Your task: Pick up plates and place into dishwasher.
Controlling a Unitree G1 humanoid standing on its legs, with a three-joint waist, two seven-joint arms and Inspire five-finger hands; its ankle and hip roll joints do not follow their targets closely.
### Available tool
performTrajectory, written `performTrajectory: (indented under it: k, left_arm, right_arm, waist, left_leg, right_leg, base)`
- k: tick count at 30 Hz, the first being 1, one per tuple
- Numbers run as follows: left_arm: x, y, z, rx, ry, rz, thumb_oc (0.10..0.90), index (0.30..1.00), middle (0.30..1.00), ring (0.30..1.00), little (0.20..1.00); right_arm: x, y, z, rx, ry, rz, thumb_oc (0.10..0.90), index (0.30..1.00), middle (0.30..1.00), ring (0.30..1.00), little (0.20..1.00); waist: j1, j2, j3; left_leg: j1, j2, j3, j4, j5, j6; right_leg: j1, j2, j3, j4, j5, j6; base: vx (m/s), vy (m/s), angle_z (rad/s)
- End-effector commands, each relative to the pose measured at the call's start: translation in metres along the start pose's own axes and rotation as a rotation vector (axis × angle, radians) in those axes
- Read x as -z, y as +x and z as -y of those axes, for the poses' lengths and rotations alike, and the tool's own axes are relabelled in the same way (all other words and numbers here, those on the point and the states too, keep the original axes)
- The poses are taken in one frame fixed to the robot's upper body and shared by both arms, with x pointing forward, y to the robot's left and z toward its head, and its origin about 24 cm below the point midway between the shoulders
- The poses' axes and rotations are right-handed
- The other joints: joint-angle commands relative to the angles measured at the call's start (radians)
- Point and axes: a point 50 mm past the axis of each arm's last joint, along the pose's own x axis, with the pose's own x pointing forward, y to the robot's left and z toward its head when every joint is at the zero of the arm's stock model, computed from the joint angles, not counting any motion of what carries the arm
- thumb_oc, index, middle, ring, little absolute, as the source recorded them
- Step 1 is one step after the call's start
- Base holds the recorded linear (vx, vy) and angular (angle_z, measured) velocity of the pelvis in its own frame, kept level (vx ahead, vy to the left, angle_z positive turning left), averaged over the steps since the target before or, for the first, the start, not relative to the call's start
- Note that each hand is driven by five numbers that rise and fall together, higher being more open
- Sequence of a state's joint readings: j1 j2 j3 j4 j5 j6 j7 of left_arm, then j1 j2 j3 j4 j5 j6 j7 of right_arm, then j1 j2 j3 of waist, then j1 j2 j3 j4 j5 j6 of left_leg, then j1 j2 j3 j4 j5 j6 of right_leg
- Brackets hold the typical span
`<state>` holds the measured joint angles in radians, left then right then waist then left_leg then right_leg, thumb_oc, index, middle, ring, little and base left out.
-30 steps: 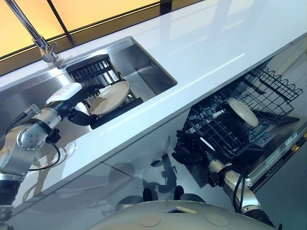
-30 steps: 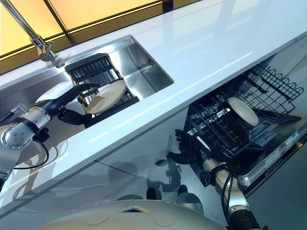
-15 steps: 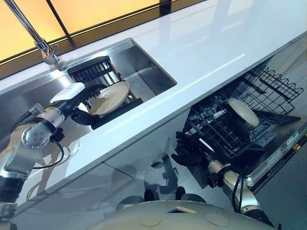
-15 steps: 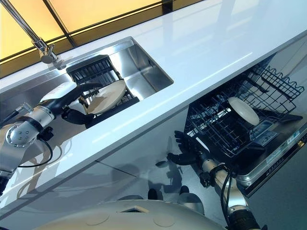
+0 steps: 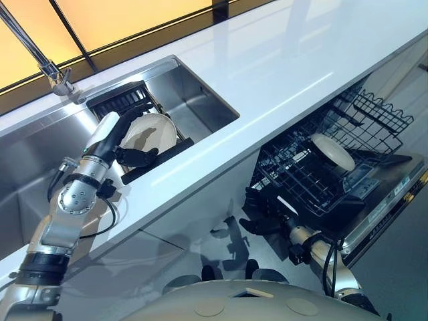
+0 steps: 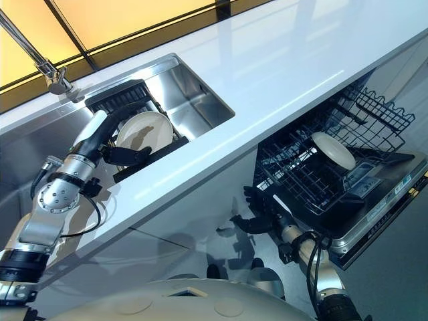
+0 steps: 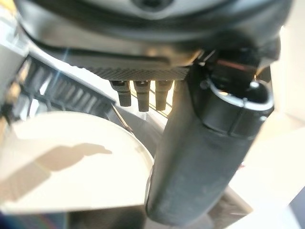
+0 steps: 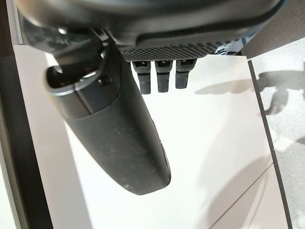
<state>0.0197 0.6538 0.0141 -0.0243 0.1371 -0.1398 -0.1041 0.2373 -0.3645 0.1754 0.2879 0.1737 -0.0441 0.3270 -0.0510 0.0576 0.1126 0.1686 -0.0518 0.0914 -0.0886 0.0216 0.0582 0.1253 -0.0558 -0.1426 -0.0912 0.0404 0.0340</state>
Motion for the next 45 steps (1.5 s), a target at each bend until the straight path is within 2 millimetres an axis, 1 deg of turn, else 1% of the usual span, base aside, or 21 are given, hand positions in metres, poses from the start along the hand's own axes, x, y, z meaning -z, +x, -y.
performTrajectory:
  k: [1, 6, 9, 11, 15, 17, 18, 22, 23, 26, 29, 32, 34, 38, 40, 45]
  left_arm:
    - [-0.043, 0.021, -0.018, -0.07, 0.018, 0.214, 0.8, 0.9, 0.9, 0.9, 0.9]
    - [-0.035, 0.023, -0.015, -0.093, 0.029, 0.164, 0.8, 0.9, 0.9, 0.9, 0.9]
    - [-0.028, 0.023, -0.017, -0.124, 0.107, 0.136, 0.8, 0.9, 0.9, 0.9, 0.9]
    - [-0.024, 0.024, -0.021, -0.141, 0.18, 0.098, 0.8, 0.9, 0.9, 0.9, 0.9]
    - [-0.017, 0.026, -0.035, -0.219, 0.232, 0.045, 0.8, 0.9, 0.9, 0.9, 0.9]
    - [-0.012, 0.027, -0.051, -0.307, 0.28, 0.015, 0.8, 0.9, 0.9, 0.9, 0.9]
    - [-0.01, 0.027, -0.063, -0.362, 0.31, -0.001, 0.8, 0.9, 0.9, 0.9, 0.9]
    - [0.0, 0.024, -0.094, -0.479, 0.395, -0.078, 0.8, 0.9, 0.9, 0.9, 0.9]
    - [0.002, 0.023, -0.105, -0.509, 0.414, -0.102, 0.8, 0.9, 0.9, 0.9, 0.9]
    - [0.007, 0.02, -0.133, -0.571, 0.451, -0.161, 0.8, 0.9, 0.9, 0.9, 0.9]
    - [0.014, 0.015, -0.157, -0.621, 0.458, -0.217, 0.8, 0.9, 0.9, 0.9, 0.9]
    - [0.019, 0.011, -0.173, -0.636, 0.44, -0.262, 0.8, 0.9, 0.9, 0.9, 0.9]
    - [0.022, 0.01, -0.177, -0.622, 0.426, -0.284, 0.8, 0.9, 0.9, 0.9, 0.9]
    - [0.023, 0.013, -0.176, -0.578, 0.389, -0.288, 0.8, 0.9, 0.9, 0.9, 0.9]
    - [0.022, 0.017, -0.173, -0.55, 0.338, -0.276, 0.8, 0.9, 0.9, 0.9, 0.9]
    - [0.019, 0.029, -0.162, -0.491, 0.216, -0.254, 0.8, 0.9, 0.9, 0.9, 0.9]
  right_arm:
    - [-0.045, 0.017, -0.013, -0.045, -0.044, 0.208, 0.8, 0.9, 0.9, 0.9, 0.9]
    - [-0.047, 0.018, -0.011, -0.048, -0.05, 0.197, 0.8, 0.9, 0.9, 0.9, 0.9]
    - [-0.046, 0.018, -0.01, -0.049, -0.052, 0.191, 0.8, 0.9, 0.9, 0.9, 0.9]
    - [-0.045, 0.018, -0.009, -0.051, -0.053, 0.186, 0.8, 0.9, 0.9, 0.9, 0.9]
    - [-0.044, 0.02, -0.007, -0.049, -0.059, 0.176, 0.8, 0.9, 0.9, 0.9, 0.9]
    - [-0.043, 0.021, -0.006, -0.043, -0.06, 0.166, 0.8, 0.9, 0.9, 0.9, 0.9]
    - [-0.042, 0.021, -0.005, -0.04, -0.059, 0.158, 0.8, 0.9, 0.9, 0.9, 0.9]
    - [-0.036, 0.02, -0.005, -0.032, -0.058, 0.133, 0.8, 0.9, 0.9, 0.9, 0.9]
    - [-0.034, 0.02, -0.005, -0.031, -0.06, 0.125, 0.8, 0.9, 0.9, 0.9, 0.9]
    - [-0.03, 0.016, -0.004, -0.031, -0.062, 0.104, 0.8, 0.9, 0.9, 0.9, 0.9]
    - [-0.026, 0.013, -0.005, -0.036, -0.067, 0.085, 0.8, 0.9, 0.9, 0.9, 0.9]
    - [-0.023, 0.01, -0.005, -0.037, -0.076, 0.068, 0.8, 0.9, 0.9, 0.9, 0.9]
    - [-0.02, 0.008, -0.004, -0.031, -0.076, 0.059, 0.8, 0.9, 0.9, 0.9, 0.9]
    - [-0.017, 0.005, -0.004, -0.026, -0.083, 0.047, 0.8, 0.9, 0.9, 0.9, 0.9]
    - [-0.015, 0.004, -0.003, -0.022, -0.086, 0.041, 0.8, 0.9, 0.9, 0.9, 0.9]
    - [-0.012, 0.003, -0.002, -0.005, -0.091, 0.032, 0.8, 0.9, 0.9, 0.9, 0.9]
  waist:
    - [-0.009, -0.015, -0.021]
    - [-0.016, -0.013, -0.018]
    - [-0.019, -0.013, -0.018]
    - [-0.022, -0.012, -0.019]
    - [-0.025, -0.009, -0.021]
    - [-0.027, -0.006, -0.022]
    - [-0.028, -0.004, -0.023]
    - [-0.037, 0.005, -0.026]
    - [-0.042, 0.009, -0.026]
    - [-0.053, 0.016, -0.024]
    - [-0.065, 0.021, -0.015]
    - [-0.076, 0.022, -0.004]
    - [-0.081, 0.02, 0.003]
    - [-0.091, 0.014, 0.02]
    - [-0.094, 0.009, 0.031]
    - [-0.097, 0.001, 0.065]
  left_leg:
    - [-0.018, -0.02, -0.006, 0.001, -0.058, 0.013]
    - [-0.015, -0.017, 0.0, 0.001, -0.057, 0.011]
    - [-0.015, -0.016, 0.002, 0.001, -0.056, 0.01]
    - [-0.014, -0.016, 0.004, 0.001, -0.055, 0.009]
    - [-0.013, -0.016, 0.005, 0.001, -0.054, 0.007]
    - [-0.012, -0.016, 0.007, 0.001, -0.053, 0.006]
    - [-0.01, -0.016, 0.008, 0.001, -0.054, 0.006]
    - [-0.007, -0.017, 0.015, 0.001, -0.055, 0.006]
    - [-0.006, -0.018, 0.019, 0.001, -0.055, 0.007]
    - [-0.002, -0.023, 0.03, 0.005, -0.058, 0.012]
    - [-0.004, -0.03, 0.046, 0.032, -0.074, 0.021]
    - [-0.013, -0.04, 0.062, 0.075, -0.095, 0.03]
    - [-0.02, -0.046, 0.072, 0.097, -0.107, 0.037]
    - [-0.025, -0.06, 0.08, 0.118, -0.124, 0.053]
    - [-0.028, -0.066, 0.082, 0.124, -0.129, 0.06]
    - [-0.047, -0.079, 0.08, 0.143, -0.133, 0.071]
  right_leg:
    - [-0.024, 0.037, -0.001, 0.065, -0.084, 0.04]
    - [-0.026, 0.038, 0.001, 0.069, -0.084, 0.04]
    - [-0.024, 0.039, 0.001, 0.068, -0.084, 0.04]
    - [-0.023, 0.038, 0.002, 0.066, -0.082, 0.039]
    - [-0.021, 0.037, 0.002, 0.061, -0.08, 0.04]
    - [-0.019, 0.036, 0.002, 0.059, -0.079, 0.041]
    - [-0.018, 0.035, 0.002, 0.057, -0.079, 0.04]
    - [-0.021, 0.033, 0.008, 0.058, -0.077, 0.041]
    - [-0.024, 0.032, 0.011, 0.06, -0.077, 0.042]
    - [-0.032, 0.027, 0.023, 0.071, -0.079, 0.045]
    - [-0.042, 0.02, 0.038, 0.086, -0.079, 0.049]
    - [-0.055, 0.012, 0.054, 0.102, -0.076, 0.055]
    - [-0.065, 0.006, 0.066, 0.116, -0.072, 0.06]
    - [-0.103, -0.012, 0.083, 0.162, -0.047, 0.077]
    - [-0.126, -0.021, 0.091, 0.187, -0.034, 0.086]
    - [-0.183, -0.04, 0.108, 0.237, 0.006, 0.095]
  base:
    - [0.0, 0.0, 0.0]
    - [0.0, 0.0, 0.0]
    - [0.0, 0.0, 0.0]
    - [0.0, 0.0, 0.0]
    - [0.0, 0.0, 0.0]
    - [0.02, 0.012, 0.0]
    - [0.05, 0.027, -0.02]
    - [0.06, 0.048, -0.08]
    - [0.07, 0.067, -0.11]
    - [0.07, 0.078, -0.07]
    - [0.07, 0.079, -0.08]
    - [0.07, 0.089, -0.14]
    - [0.08, 0.103, -0.09]
    - [0.06, 0.097, -0.16]
    - [0.04, 0.091, -0.23]
    - [0.02, 0.095, -0.12]
